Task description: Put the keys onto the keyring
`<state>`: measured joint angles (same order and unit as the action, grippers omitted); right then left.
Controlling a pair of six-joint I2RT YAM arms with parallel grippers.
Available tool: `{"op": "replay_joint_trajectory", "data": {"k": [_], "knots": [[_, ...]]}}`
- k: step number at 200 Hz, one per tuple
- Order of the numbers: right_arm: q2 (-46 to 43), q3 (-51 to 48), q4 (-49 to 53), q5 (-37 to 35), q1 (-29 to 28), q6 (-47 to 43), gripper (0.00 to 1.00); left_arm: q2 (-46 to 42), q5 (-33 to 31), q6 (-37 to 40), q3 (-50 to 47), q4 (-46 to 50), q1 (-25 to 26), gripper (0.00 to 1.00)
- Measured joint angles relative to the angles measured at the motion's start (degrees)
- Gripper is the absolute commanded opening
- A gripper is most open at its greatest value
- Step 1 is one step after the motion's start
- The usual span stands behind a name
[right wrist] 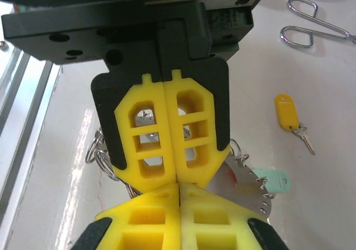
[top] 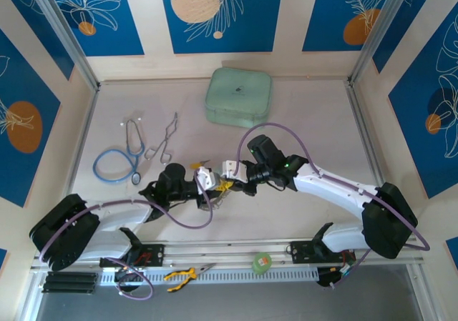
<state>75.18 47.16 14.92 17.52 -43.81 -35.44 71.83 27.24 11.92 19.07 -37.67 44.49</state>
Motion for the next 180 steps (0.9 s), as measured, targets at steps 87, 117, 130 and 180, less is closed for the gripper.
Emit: {"op": "replay_joint_trajectory", "data": {"k": [87, 117, 130, 180], "knots": [[-17.0, -5.5, -9.3, 4.1, 12.9, 18.2, 0.33, -1.8, -1.4, -3.2, -0.5, -5.2, 0.0, 0.00], [-16.9, -5.5, -8.7, 1.8, 15.4, 25.9, 0.32, -2.0, -1.7, -6.6, -0.5, -7.8, -0.1, 0.00], [-17.2, -5.6, -9.2, 2.0, 16.6, 28.7, 0.33, -2.0, -1.7, -7.7, -0.5, -8.9, -0.1, 0.00], [-21.3, -8.7, -16.2, 3.0, 21.2, 31.2, 0.35, -0.5, -0.2, -10.6, 1.2, -14.1, -0.1, 0.00]]}}
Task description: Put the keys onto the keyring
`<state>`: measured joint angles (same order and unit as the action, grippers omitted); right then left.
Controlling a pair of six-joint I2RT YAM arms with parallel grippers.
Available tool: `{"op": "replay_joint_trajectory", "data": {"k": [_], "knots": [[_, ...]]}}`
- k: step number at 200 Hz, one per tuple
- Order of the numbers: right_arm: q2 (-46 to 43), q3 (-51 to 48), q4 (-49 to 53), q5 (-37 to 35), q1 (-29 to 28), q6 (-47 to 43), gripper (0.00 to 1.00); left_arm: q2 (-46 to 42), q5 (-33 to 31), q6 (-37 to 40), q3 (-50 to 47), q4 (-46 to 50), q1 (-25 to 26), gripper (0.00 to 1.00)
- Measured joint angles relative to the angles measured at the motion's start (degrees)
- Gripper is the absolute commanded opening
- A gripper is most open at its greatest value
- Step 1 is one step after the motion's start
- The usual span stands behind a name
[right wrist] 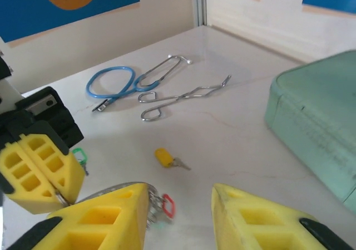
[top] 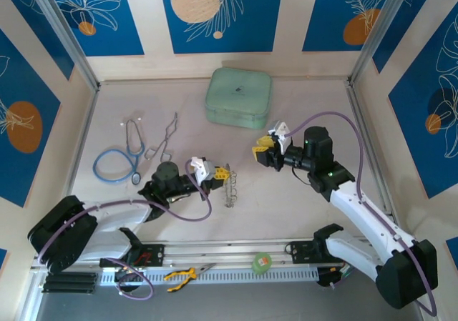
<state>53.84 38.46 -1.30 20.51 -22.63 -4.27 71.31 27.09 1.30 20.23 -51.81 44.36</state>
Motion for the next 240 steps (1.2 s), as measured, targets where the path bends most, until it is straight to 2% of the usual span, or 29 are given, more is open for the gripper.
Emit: {"op": "replay_joint_trajectory", "data": {"k": [55, 89, 133, 175, 240], "knots": [[3.3, 1.6, 7.0, 8.9, -2.0, -16.6, 0.29, 2.6, 4.2, -1.0, 0.7, -4.4, 0.0, 0.00], [3.3, 1.6, 10.9, 11.5, -4.6, -25.6, 0.23, 2.8, 5.8, -0.4, 0.7, -4.7, 0.0, 0.00], [3.3, 1.6, 10.9, 8.8, -5.4, -28.8, 0.25, 2.8, 7.3, 1.8, 0.9, -3.9, 0.0, 0.00], [5.1, 1.7, 11.5, 4.9, -7.8, -31.4, 0.31, 2.7, 8.5, 4.0, 1.0, -0.7, 0.0, 0.00], [8.6, 5.3, 18.9, 2.6, -11.6, -36.6, 0.35, 2.1, 8.9, 6.8, 1.2, 3.5, 0.1, 0.00]]}}
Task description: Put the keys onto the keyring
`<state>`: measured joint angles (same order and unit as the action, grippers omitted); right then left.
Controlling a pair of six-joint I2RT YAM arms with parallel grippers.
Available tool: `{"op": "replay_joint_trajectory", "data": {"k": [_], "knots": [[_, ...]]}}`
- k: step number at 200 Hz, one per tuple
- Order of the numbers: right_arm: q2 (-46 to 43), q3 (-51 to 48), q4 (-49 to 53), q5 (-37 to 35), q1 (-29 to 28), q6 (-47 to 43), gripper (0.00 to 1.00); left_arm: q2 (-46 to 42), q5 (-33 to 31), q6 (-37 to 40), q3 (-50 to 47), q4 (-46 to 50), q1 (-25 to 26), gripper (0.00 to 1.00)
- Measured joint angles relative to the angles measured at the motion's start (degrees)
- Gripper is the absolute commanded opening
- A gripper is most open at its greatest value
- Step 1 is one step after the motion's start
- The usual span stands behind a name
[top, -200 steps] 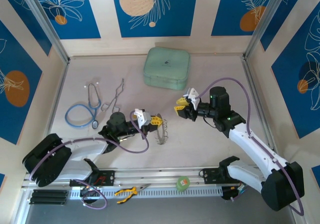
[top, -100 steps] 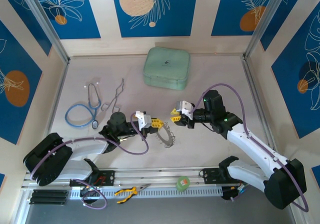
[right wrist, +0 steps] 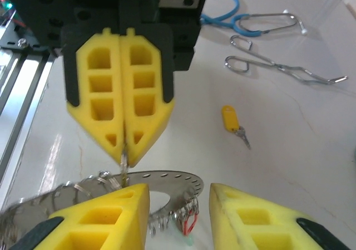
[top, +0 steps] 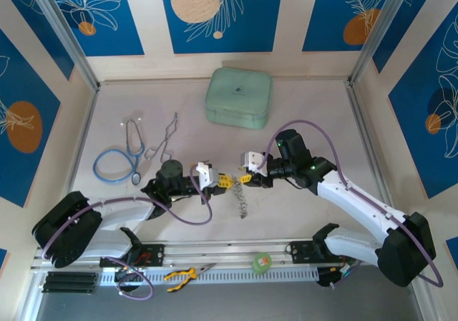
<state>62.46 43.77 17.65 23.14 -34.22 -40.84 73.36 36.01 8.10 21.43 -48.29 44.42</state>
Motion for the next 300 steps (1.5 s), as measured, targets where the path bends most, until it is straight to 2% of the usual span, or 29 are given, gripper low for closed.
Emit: {"op": "replay_joint_trajectory", "data": {"k": [45, 83, 111, 136, 163, 218, 300], "knots": [[0.0, 0.0, 5.7, -2.3, -2.1, -2.9, 0.36, -0.2, 0.0, 0.0, 0.0, 0.4, 0.0, 0.00], [-0.4, 0.0, 6.4, -2.9, -4.8, -2.6, 0.34, -0.2, 0.0, 0.0, 0.0, 0.4, 0.0, 0.00], [-2.8, -1.7, 3.5, -3.7, -4.9, -0.5, 0.32, -0.2, 0.0, 0.0, 0.0, 0.4, 0.0, 0.00], [-6.0, -4.5, 0.7, -3.4, -2.4, 1.5, 0.32, -0.2, 0.1, 0.0, 0.0, 0.3, 0.0, 0.00], [-7.8, -6.3, -2.1, -3.5, -0.6, 3.3, 0.26, -0.2, 0.7, -0.1, 0.0, 0.3, 0.0, 0.00], [-5.3, -6.3, -5.2, -4.9, -1.6, 3.9, 0.26, -0.2, 1.5, -0.2, 0.0, -0.6, 0.0, 0.00], [-5.0, -6.3, -4.8, -2.9, -3.7, 3.2, 0.26, 0.1, 1.8, -0.7, 0.0, -2.3, 0.0, 0.00]]}}
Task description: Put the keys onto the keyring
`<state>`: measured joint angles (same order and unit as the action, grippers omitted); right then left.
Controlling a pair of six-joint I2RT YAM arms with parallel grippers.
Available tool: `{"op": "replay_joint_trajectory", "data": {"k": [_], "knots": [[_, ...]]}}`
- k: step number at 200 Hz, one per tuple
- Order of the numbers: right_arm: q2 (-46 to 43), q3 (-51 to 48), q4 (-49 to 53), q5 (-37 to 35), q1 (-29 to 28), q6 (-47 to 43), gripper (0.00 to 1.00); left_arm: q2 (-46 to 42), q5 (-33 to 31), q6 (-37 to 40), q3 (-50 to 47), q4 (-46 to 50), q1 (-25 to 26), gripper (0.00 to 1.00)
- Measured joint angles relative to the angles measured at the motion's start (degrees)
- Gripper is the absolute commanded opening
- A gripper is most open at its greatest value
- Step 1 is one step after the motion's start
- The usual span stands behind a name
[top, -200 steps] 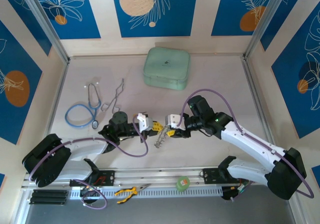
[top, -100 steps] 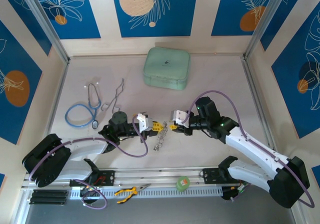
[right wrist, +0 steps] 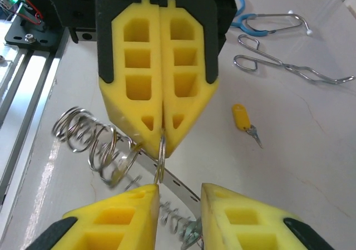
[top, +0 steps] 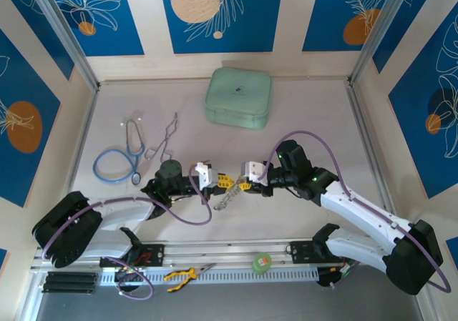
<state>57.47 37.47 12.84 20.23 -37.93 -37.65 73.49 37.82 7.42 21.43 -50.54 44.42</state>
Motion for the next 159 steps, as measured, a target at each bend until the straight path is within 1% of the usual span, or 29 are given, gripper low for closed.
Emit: {"op": "replay_joint_trajectory", "data": {"k": [39, 69, 73, 85, 103, 112, 116, 129, 139, 159], "knots": [[0.5, 0.0, -0.2, 1.9, -0.5, -0.2, 0.22, 0.1, 0.1, 0.0, 0.0, -0.2, 0.0, 0.00], [0.9, 0.0, -1.8, 2.9, -0.8, 0.3, 0.14, 0.2, 0.1, 0.0, 0.0, -0.6, 0.0, 0.00], [0.9, 0.0, -2.0, 3.0, -0.9, 0.2, 0.11, 0.2, 0.1, 0.0, 0.0, -0.6, 0.0, 0.00], [1.1, 0.0, -2.4, 3.2, -0.9, 0.6, 0.00, 0.2, 0.1, 0.0, 0.0, -0.7, 0.0, 0.00], [1.3, 0.0, -2.8, 3.3, -0.8, 1.4, 0.00, 0.2, 0.0, 0.0, 0.0, -0.9, 0.0, 0.00], [1.4, 0.0, -2.7, 3.1, -0.8, 1.5, 0.00, 0.3, -0.2, 0.0, 0.0, -0.9, 0.0, 0.15], [1.4, 0.0, -2.7, 3.0, -0.8, 1.6, 0.00, 0.3, -0.4, -0.1, 0.0, -0.9, 0.0, 0.18], [1.5, 0.6, -1.5, 2.3, -0.9, 1.4, 0.00, 0.2, -1.6, -0.3, 0.0, -0.5, 0.0, 0.22], [2.0, 1.7, 0.6, 1.2, -1.2, 0.9, 0.00, -0.3, -2.6, 0.0, 0.1, 1.1, 0.1, 0.23], [4.0, 6.2, 7.8, -2.2, -2.0, -0.9, 0.00, -2.6, -4.3, 2.2, 1.5, 8.4, 0.1, 0.22]]}}
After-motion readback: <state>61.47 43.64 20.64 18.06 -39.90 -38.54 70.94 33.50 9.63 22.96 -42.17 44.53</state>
